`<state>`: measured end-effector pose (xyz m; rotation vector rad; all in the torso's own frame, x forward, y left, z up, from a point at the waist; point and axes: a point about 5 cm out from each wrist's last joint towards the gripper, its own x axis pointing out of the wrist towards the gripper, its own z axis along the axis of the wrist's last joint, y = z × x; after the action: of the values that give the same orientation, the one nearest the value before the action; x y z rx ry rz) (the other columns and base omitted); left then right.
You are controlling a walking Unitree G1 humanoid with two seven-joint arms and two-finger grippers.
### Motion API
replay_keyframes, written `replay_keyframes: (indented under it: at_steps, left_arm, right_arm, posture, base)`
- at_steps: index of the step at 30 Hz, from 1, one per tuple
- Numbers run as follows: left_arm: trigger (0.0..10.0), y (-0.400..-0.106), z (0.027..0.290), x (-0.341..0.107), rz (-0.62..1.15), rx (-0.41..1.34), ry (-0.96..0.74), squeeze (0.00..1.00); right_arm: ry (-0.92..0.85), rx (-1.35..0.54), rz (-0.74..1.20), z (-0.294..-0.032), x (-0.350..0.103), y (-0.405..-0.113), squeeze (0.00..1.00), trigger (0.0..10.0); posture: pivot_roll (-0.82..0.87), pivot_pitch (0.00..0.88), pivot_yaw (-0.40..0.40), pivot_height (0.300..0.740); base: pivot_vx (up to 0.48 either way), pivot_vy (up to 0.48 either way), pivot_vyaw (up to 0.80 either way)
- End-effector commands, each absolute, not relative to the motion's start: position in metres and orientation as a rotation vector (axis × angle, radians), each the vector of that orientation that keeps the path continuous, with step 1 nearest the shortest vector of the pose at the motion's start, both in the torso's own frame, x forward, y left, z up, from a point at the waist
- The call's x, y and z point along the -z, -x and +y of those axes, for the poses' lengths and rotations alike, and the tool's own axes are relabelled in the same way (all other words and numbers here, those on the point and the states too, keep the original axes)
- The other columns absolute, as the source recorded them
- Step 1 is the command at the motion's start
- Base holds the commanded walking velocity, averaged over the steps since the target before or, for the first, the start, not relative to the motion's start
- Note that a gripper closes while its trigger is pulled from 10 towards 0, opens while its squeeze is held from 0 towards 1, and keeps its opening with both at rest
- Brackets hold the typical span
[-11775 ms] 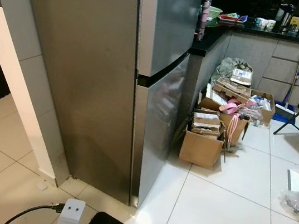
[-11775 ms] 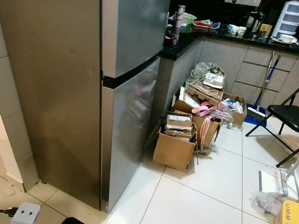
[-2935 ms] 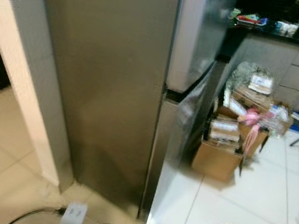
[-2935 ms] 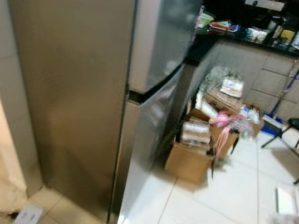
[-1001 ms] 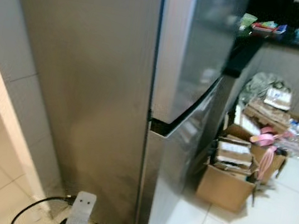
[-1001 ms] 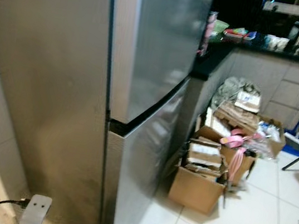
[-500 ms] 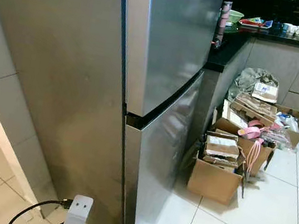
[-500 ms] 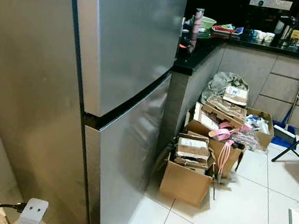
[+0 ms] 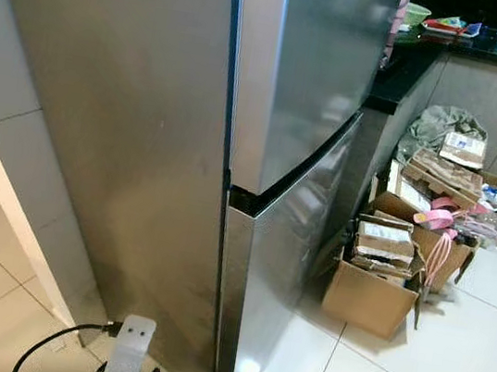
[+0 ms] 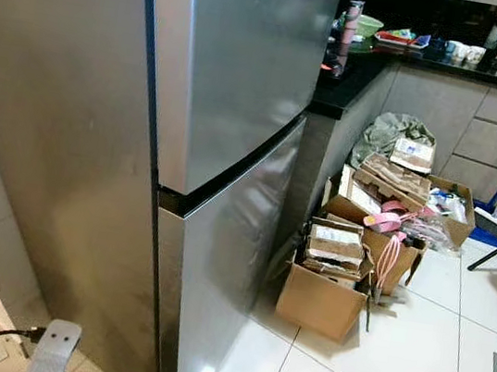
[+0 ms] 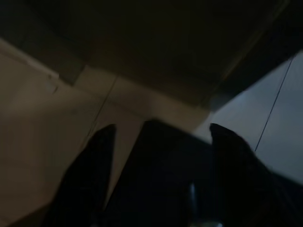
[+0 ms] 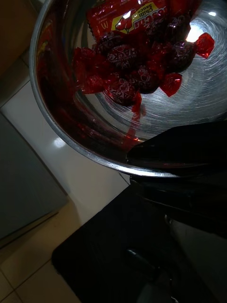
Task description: Restocking fridge
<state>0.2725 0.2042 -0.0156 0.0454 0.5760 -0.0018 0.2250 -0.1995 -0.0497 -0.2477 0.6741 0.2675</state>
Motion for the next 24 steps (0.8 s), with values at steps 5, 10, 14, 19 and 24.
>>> replay_keyframes:
  at_steps: [5, 10, 14, 19, 24]
  left_arm:
    - [0.0, -0.282, 0.205, 0.000, 0.452, 0.092, -0.029, 0.00]
    - [0.0, -0.291, 0.194, -0.015, 0.340, 0.186, -0.031, 0.00]
    - [0.0, -0.299, 0.180, -0.029, 0.239, 0.280, -0.005, 0.00]
    - [0.0, -0.302, 0.169, -0.036, 0.194, 0.361, 0.013, 0.00]
    - [0.0, -0.309, 0.159, -0.045, 0.151, 0.406, 0.014, 0.00]
  right_arm:
    - [0.252, -0.256, 0.652, -0.206, 0.047, -0.226, 0.00, 10.0]
    - [0.257, -0.252, 0.646, -0.210, 0.044, -0.227, 0.00, 10.0]
    - [0.261, -0.251, 0.640, -0.212, 0.043, -0.229, 0.00, 10.0]
    - [0.266, -0.255, 0.639, -0.214, 0.042, -0.229, 0.00, 10.0]
    - [0.273, -0.257, 0.638, -0.216, 0.042, -0.228, 0.00, 10.0]
  posture:
    - [-0.10, 0.124, 0.000, 0.740]
    - [-0.11, 0.128, -0.002, 0.740]
    - [-0.11, 0.132, -0.006, 0.740]
    - [-0.11, 0.135, -0.012, 0.740]
    - [-0.12, 0.134, -0.016, 0.740]
  base:
    - [0.000, 0.000, 0.00]
    - [0.000, 0.000, 0.00]
    - [0.000, 0.000, 0.00]
    - [0.000, 0.000, 0.00]
    - [0.000, 0.000, 0.00]
